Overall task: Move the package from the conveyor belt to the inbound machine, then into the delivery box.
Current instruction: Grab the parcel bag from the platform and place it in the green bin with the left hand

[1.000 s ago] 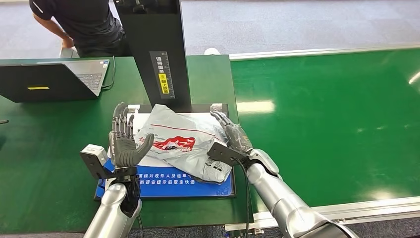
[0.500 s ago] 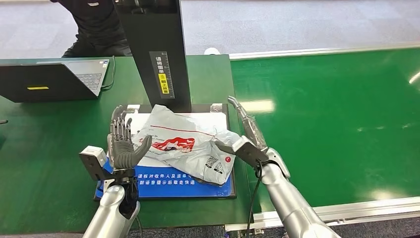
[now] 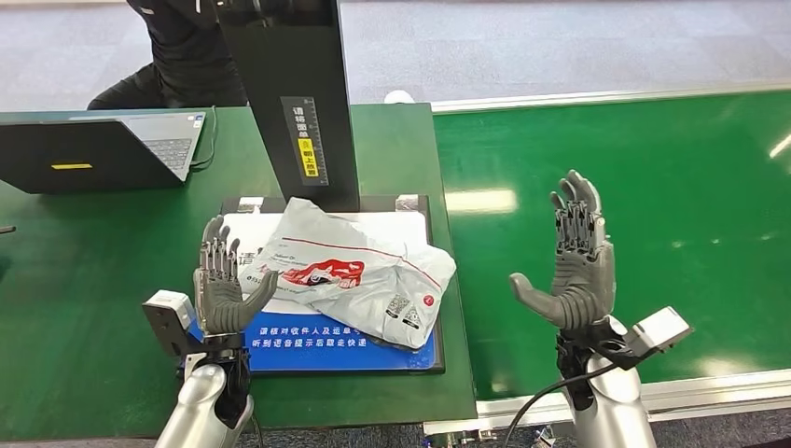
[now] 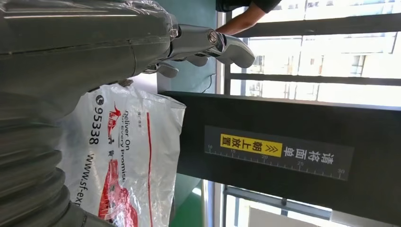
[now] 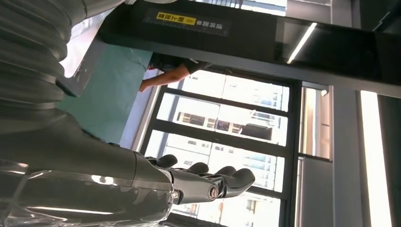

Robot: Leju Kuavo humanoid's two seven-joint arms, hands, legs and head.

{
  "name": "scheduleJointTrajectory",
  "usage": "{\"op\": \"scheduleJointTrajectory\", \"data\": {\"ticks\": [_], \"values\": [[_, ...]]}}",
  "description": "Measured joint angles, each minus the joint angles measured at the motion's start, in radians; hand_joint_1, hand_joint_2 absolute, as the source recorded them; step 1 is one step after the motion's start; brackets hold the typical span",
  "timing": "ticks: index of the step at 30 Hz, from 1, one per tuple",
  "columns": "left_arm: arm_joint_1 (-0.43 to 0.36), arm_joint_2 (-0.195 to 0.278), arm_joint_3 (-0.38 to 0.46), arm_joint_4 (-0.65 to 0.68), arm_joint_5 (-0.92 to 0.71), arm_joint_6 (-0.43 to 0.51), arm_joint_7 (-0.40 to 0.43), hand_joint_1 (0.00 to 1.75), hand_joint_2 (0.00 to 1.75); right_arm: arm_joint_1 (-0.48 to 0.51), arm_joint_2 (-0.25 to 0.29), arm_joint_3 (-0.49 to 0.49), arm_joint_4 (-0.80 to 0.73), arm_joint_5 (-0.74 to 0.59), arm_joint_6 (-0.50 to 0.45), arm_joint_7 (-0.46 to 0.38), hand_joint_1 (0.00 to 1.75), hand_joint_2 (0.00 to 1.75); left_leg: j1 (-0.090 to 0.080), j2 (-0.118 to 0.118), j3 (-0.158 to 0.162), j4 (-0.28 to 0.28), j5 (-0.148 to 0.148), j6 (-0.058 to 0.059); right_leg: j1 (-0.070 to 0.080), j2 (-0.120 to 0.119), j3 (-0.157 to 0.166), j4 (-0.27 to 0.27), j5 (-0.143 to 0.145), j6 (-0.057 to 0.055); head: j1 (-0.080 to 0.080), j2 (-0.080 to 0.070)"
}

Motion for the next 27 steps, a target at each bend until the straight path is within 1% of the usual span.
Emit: {"op": "scheduleJointTrajectory", "data": {"ticks": [2, 4, 6, 8, 13, 15, 17, 19, 21, 23, 25, 27], "values": [[0.003, 0.002, -0.002, -0.001, -0.036, -0.011, 0.011, 0.00, 1.75, 0.015, 0.006, -0.025, 0.001, -0.007, 0.021, 0.023, 0.00, 1.75, 0.000, 0.000, 0.000, 0.000, 0.000, 0.000, 0.000, 0.000, 0.000, 0.000, 0.000, 0.000, 0.000, 0.000], [0.005, 0.006, -0.012, -0.001, -0.099, -0.022, 0.022, 0.00, 1.75, 0.035, 0.013, -0.051, 0.012, -0.026, 0.068, 0.045, 0.00, 1.75, 0.000, 0.000, 0.000, 0.000, 0.000, 0.000, 0.000, 0.000, 0.000, 0.000, 0.000, 0.000, 0.000, 0.000], [0.005, 0.009, -0.027, 0.000, -0.160, -0.036, 0.026, 0.00, 1.75, 0.060, 0.022, -0.078, 0.034, -0.045, 0.125, 0.053, 0.00, 1.75, 0.000, 0.000, 0.000, 0.000, 0.000, 0.000, 0.000, 0.000, 0.000, 0.000, 0.000, 0.000, 0.000, 0.000], [0.005, 0.010, -0.038, 0.000, -0.188, -0.047, 0.026, 0.00, 1.75, 0.084, 0.031, -0.101, 0.054, -0.050, 0.159, 0.053, 0.00, 1.75, 0.000, 0.000, 0.000, 0.000, 0.000, 0.000, 0.000, 0.000, 0.000, 0.000, 0.000, 0.000, 0.000, 0.000], [0.005, 0.010, -0.051, 0.001, -0.209, -0.050, 0.026, 0.00, 1.75, 0.111, 0.046, -0.128, 0.081, -0.051, 0.174, 0.055, 0.00, 1.75, 0.000, 0.000, 0.000, 0.000, 0.000, 0.000, 0.000, 0.000, 0.000, 0.000, 0.000, 0.000, 0.000, 0.000], [0.006, 0.010, -0.054, 0.000, -0.241, -0.036, 0.023, 0.00, 1.75, 0.123, 0.053, -0.134, 0.085, -0.052, 0.178, 0.064, 0.00, 1.75, 0.000, 0.000, 0.000, 0.000, 0.000, 0.000, 0.000, 0.000, 0.000, 0.000, 0.000, 0.000, 0.000, 0.000], [0.009, 0.010, -0.062, -0.007, -0.327, 0.017, 0.012, 0.00, 1.75, 0.143, 0.064, -0.138, 0.087, -0.055, 0.186, 0.075, 0.00, 1.75, 0.000, 0.000, 0.000, 0.000, 0.000, 0.000, 0.000, 0.000, 0.000, 0.000, 0.000, 0.000, 0.000, 0.000], [0.012, 0.010, -0.082, -0.022, -0.453, 0.097, 0.002, 0.00, 1.75, 0.160, 0.077, -0.140, 0.087, -0.058, 0.196, 0.086, 0.00, 1.75, 0.000, 0.000, 0.000, 0.000, 0.000, 0.000, 0.000, 0.000, 0.000, 0.000, 0.000, 0.000, 0.000, 0.000], [0.012, 0.010, -0.112, -0.034, -0.588, 0.179, 0.015, 0.00, 1.75, 0.168, 0.090, -0.140, 0.089, -0.057, 0.204, 0.097, 0.00, 1.75, 0.000, 0.000, 0.000, 0.000, 0.000, 0.000, 0.000, 0.000, 0.000, 0.000, 0.000, 0.000, 0.000, 0.000], [0.010, 0.010, -0.146, -0.039, -0.744, 0.273, 0.064, 0.00, 1.75, 0.171, 0.102, -0.140, 0.095, -0.054, 0.205, 0.104, 0.00, 1.75, 0.000, 0.000, 0.000, 0.000, 0.000, 0.000, 0.000, 0.000, 0.000, 0.000, 0.000, 0.000, 0.000, 0.000], [0.006, 0.010, -0.178, -0.037, -0.909, 0.375, 0.145, 0.00, 1.75, 0.171, 0.111, -0.140, 0.101, -0.051, 0.196, 0.109, 0.00, 1.75, 0.000, 0.000, 0.000, 0.000, 0.000, 0.000, 0.000, 0.000, 0.000, 0.000, 0.000, 0.000, 0.000, 0.000], [-0.001, 0.010, -0.198, -0.029, -1.036, 0.454, 0.230, 0.00, 1.75, 0.173, 0.116, -0.140, 0.107, -0.052, 0.187, 0.113, 0.00, 1.75, 0.000, 0.000, 0.000, 0.000, 0.000, 0.000, 0.000, 0.000, 0.000, 0.000, 0.000, 0.000, 0.000, 0.000]]}}
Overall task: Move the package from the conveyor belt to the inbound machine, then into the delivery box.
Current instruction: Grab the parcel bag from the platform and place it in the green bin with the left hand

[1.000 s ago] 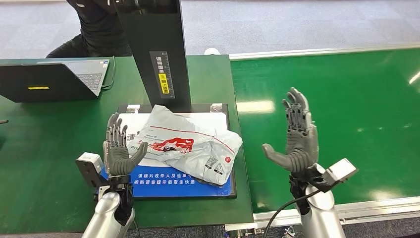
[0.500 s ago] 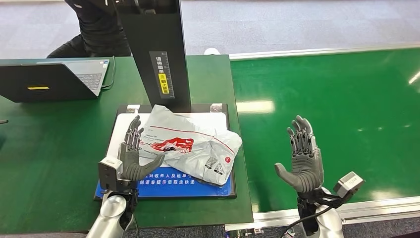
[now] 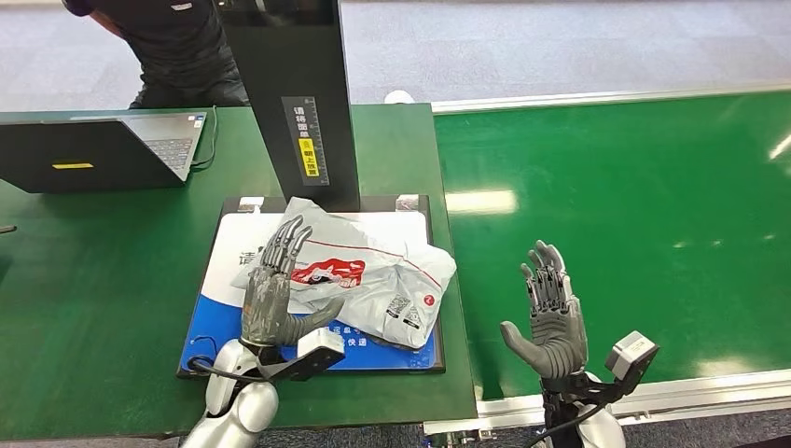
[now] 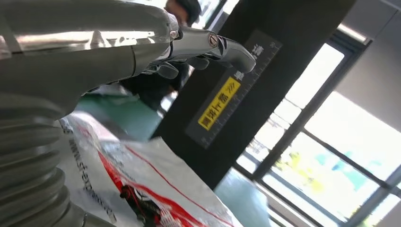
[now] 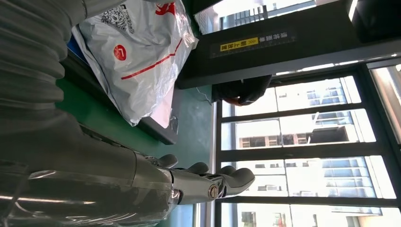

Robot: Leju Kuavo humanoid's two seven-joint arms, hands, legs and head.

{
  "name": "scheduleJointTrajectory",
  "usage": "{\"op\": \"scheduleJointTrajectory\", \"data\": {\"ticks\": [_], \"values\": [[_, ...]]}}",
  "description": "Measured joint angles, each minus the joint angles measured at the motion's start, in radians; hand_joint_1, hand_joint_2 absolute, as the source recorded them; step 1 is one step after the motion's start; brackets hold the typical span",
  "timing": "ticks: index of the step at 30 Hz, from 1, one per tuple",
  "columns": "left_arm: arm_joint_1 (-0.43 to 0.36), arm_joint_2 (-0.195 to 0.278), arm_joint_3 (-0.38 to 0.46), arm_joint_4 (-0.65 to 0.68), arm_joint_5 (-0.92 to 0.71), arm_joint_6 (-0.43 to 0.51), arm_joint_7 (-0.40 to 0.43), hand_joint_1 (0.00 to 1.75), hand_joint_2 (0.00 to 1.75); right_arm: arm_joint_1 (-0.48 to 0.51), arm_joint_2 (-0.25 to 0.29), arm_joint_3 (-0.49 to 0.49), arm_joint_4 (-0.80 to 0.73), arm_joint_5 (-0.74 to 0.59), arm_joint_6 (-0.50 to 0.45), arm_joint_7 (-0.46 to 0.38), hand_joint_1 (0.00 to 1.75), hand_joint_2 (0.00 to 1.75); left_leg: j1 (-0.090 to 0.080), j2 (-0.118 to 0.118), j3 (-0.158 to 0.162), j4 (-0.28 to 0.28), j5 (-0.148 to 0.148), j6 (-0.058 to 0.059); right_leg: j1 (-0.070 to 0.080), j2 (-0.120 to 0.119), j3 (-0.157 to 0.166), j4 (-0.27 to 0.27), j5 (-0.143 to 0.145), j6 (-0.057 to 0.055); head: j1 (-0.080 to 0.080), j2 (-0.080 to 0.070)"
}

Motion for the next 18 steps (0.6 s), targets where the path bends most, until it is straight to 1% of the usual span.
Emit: {"op": "scheduleJointTrajectory", "data": {"ticks": [3, 7, 18], "values": [[-0.010, 0.002, -0.007, 0.020, -0.106, 0.053, 0.088, 0.00, 1.75, 0.007, 0.006, 0.000, 0.003, -0.007, -0.003, 0.004, 0.00, 1.75, 0.000, 0.000, 0.000, 0.000, 0.000, 0.000, 0.000, 0.000, 0.000, 0.000, 0.000, 0.000, 0.000, 0.000], [-0.012, 0.008, -0.007, 0.045, -0.167, 0.056, 0.149, 0.00, 1.75, 0.016, 0.011, 0.000, 0.005, -0.018, 0.000, 0.008, 0.00, 1.75, 0.000, 0.000, 0.000, 0.000, 0.000, 0.000, 0.000, 0.000, 0.000, 0.000, 0.000, 0.000, 0.000, 0.000], [-0.014, 0.017, -0.007, 0.081, -0.178, 0.055, 0.162, 0.00, 1.75, 0.020, 0.013, 0.000, 0.010, -0.020, 0.001, 0.009, 0.00, 1.75, 0.000, 0.000, 0.000, 0.000, 0.000, 0.000, 0.000, 0.000, 0.000, 0.000, 0.000, 0.000, 0.000, 0.000]]}}
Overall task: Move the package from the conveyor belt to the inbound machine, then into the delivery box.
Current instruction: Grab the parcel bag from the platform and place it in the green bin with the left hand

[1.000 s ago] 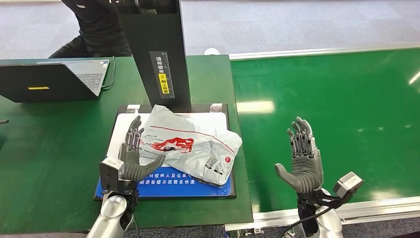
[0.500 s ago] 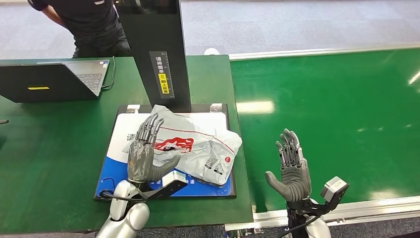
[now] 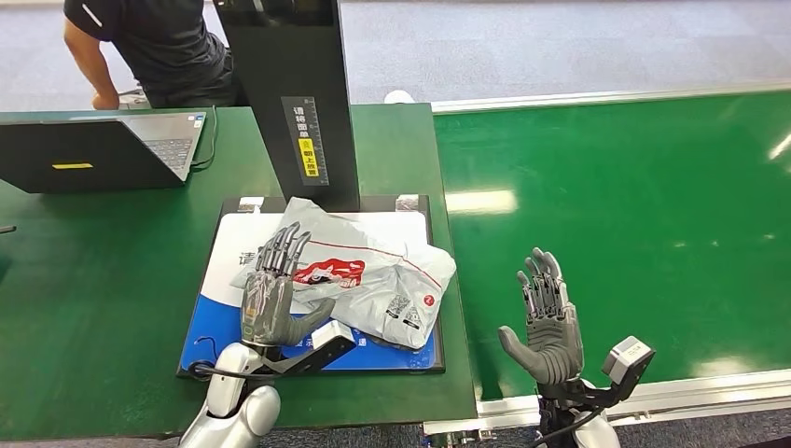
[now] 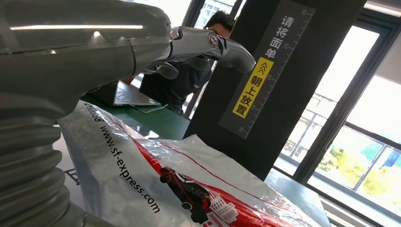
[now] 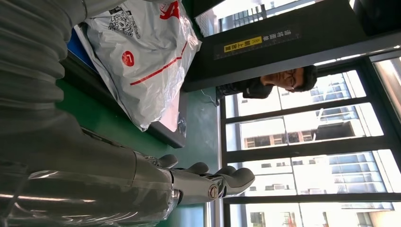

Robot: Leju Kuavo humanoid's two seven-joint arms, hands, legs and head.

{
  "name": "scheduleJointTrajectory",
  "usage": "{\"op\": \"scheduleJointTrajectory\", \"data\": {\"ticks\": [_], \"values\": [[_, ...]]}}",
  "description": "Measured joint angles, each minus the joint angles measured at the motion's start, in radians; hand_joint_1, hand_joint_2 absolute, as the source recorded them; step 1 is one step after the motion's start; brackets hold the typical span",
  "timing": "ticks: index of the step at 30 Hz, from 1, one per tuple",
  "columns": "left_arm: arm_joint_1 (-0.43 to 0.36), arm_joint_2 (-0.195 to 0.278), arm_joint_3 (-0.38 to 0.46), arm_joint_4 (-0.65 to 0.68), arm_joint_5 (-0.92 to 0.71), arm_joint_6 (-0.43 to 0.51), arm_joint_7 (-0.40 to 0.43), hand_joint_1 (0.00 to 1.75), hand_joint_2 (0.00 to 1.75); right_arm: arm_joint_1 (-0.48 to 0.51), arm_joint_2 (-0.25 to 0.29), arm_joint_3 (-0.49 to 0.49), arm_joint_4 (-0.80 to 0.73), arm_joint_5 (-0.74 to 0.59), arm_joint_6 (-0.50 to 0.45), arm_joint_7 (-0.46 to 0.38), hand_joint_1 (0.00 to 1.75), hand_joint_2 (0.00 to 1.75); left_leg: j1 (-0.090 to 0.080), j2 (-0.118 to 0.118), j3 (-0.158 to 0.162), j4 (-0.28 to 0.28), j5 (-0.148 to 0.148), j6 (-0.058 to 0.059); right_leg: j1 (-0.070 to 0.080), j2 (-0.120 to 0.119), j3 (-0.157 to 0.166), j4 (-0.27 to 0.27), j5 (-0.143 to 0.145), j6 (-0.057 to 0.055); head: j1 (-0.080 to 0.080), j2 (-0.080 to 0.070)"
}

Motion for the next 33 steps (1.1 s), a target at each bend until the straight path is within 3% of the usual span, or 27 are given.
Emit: {"op": "scheduleJointTrajectory", "data": {"ticks": [5, 11, 21, 28, 32, 33], "values": [[-0.001, 0.001, 0.001, 0.007, -0.008, -0.022, 0.035, 0.00, 1.75, 0.000, 0.000, 0.000, 0.000, 0.000, 0.000, 0.000, 0.00, 1.75, 0.000, 0.000, 0.000, 0.000, 0.000, 0.000, 0.000, 0.000, 0.000, 0.000, 0.000, 0.000, 0.000, 0.000], [-0.002, -0.001, 0.062, 0.012, -0.033, -0.150, 0.257, 0.00, 1.75, 0.008, 0.007, -0.003, 0.000, 0.003, 0.002, 0.002, 0.00, 1.75, 0.000, 0.000, 0.000, 0.000, 0.000, 0.000, 0.000, 0.000, 0.000, 0.000, 0.000, 0.000, 0.000, 0.000], [-0.039, -0.008, 0.105, 0.033, -0.112, -0.390, 0.350, 0.00, 1.75, 0.016, 0.030, -0.014, -0.001, 0.010, 0.005, 0.016, 0.00, 1.75, 0.000, -0.001, 0.004, 0.000, 0.000, 0.000, 0.000, -0.001, 0.005, 0.000, -0.001, 0.000, 0.000, 0.000], [-0.074, -0.010, 0.109, 0.063, -0.148, -0.463, 0.369, 0.00, 1.75, 0.020, 0.041, -0.029, -0.009, 0.013, 0.006, 0.019, 0.00, 1.75, 0.000, -0.001, 0.012, -0.001, 0.000, 0.000, 0.000, -0.001, 0.013, -0.001, -0.001, 0.000, 0.000, 0.000], [-0.078, -0.013, 0.121, 0.074, -0.146, -0.462, 0.356, 1.70, 1.75, 0.024, 0.044, -0.037, -0.015, 0.014, 0.007, 0.020, 0.00, 1.75, 0.000, -0.001, 0.016, -0.001, 0.000, -0.001, 0.000, -0.001, 0.016, -0.001, -0.001, -0.001, 0.000, 0.000], [-0.076, -0.015, 0.123, 0.075, -0.142, -0.458, 0.349, 1.75, 1.75, 0.025, 0.045, -0.038, -0.017, 0.014, 0.007, 0.021, 0.00, 1.75, 0.000, -0.001, 0.016, -0.001, 0.000, -0.001, 0.000, -0.001, 0.016, -0.001, 0.000, -0.001, 0.000, 0.000]]}}
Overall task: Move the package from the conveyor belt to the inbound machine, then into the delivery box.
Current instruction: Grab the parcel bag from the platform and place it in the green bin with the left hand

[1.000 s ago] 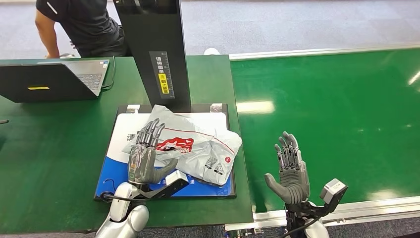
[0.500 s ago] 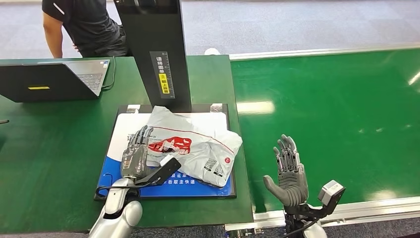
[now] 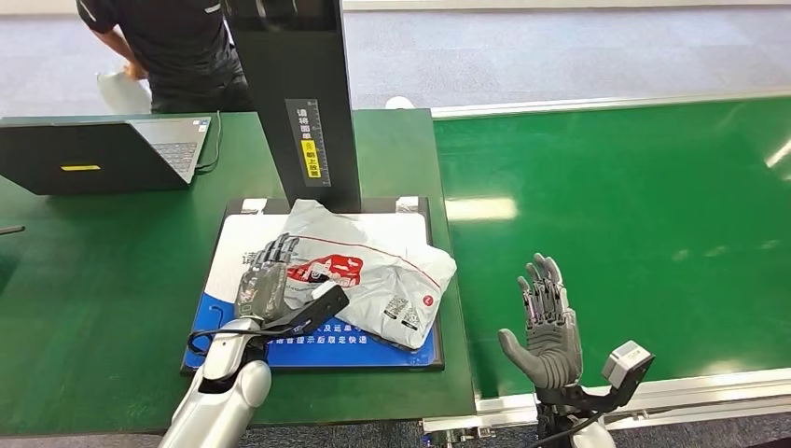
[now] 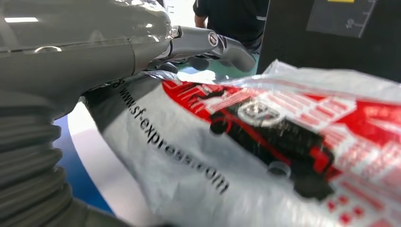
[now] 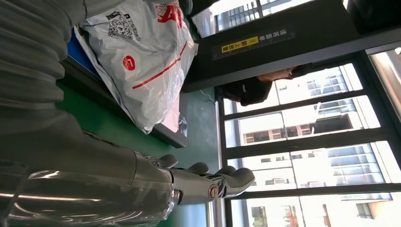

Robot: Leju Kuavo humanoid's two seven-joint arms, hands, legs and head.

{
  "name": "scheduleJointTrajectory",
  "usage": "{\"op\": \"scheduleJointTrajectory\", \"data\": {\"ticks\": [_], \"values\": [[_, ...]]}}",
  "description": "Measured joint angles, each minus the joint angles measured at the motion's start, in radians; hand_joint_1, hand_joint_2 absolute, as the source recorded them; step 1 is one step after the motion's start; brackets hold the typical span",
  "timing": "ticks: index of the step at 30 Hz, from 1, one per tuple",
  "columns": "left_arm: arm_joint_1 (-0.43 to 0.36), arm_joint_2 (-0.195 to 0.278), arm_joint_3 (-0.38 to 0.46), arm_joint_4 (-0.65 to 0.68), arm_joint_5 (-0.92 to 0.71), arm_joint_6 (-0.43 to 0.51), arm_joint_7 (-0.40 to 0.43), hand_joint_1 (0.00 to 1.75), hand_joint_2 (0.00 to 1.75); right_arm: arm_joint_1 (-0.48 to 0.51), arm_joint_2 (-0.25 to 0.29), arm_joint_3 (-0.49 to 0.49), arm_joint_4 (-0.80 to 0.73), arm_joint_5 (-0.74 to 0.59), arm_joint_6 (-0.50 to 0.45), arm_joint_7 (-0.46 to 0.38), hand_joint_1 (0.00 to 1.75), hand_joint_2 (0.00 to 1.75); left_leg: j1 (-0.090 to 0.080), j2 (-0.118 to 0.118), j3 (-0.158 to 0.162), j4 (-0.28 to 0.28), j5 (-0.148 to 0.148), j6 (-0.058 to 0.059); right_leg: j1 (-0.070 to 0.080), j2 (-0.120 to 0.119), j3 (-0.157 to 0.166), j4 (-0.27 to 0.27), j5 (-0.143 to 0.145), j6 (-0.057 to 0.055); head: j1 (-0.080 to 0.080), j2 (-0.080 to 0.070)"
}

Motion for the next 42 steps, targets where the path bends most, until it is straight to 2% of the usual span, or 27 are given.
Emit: {"op": "scheduleJointTrajectory", "data": {"ticks": [15, 21, 26, 30, 35, 42], "values": [[0.016, -0.005, 0.024, 0.012, 0.024, 0.057, -0.031, 1.75, 1.75, 0.005, 0.004, -0.017, -0.010, -0.004, 0.001, 0.014, 0.00, 1.75, 0.000, 0.001, -0.003, 0.000, 0.000, -0.001, 0.000, 0.001, -0.004, 0.001, 0.000, -0.001, 0.000, 0.000], [0.018, -0.002, 0.033, 0.021, 0.011, 0.151, -0.036, 1.75, 1.75, 0.006, 0.004, -0.020, -0.011, -0.008, 0.009, 0.014, 0.00, 1.75, 0.000, 0.001, -0.007, 0.000, 0.000, -0.001, 0.000, 0.001, -0.008, 0.001, 0.000, -0.001, 0.000, 0.000], [0.010, 0.032, 0.087, 0.037, -0.026, 0.309, -0.045, 1.75, 1.75, 0.016, 0.004, -0.023, -0.018, -0.010, 0.015, 0.015, 0.00, 1.75, 0.000, 0.001, -0.009, 0.000, 0.000, -0.001, 0.001, 0.002, -0.010, 0.001, 0.000, -0.001, 0.000, 0.000], [-0.010, 0.089, 0.170, 0.050, -0.066, 0.433, -0.034, 1.75, 1.75, 0.021, 0.004, -0.023, -0.018, -0.011, 0.014, 0.008, 0.00, 1.75, 0.001, 0.002, -0.010, 0.000, 0.000, -0.002, 0.001, 0.003, -0.013, 0.002, 0.000, -0.002, 0.000, 0.000], [-0.028, 0.137, 0.264, 0.062, -0.079, 0.458, -0.047, 1.75, 1.75, 0.023, 0.004, -0.023, -0.018, -0.011, 0.013, -0.001, 0.00, 1.75, 0.001, 0.001, -0.011, 0.000, 0.000, -0.002, 0.001, 0.002, -0.013, 0.003, -0.001, -0.002, 0.000, 0.000], [-0.028, 0.146, 0.292, 0.068, -0.086, 0.461, -0.050, 1.75, 1.75, 0.023, 0.004, -0.023, -0.018, -0.011, 0.013, -0.002, 0.00, 1.75, 0.000, 0.002, -0.012, 0.000, 0.000, -0.002, 0.000, 0.003, -0.014, 0.002, 0.000, -0.002, 0.000, 0.000]]}}
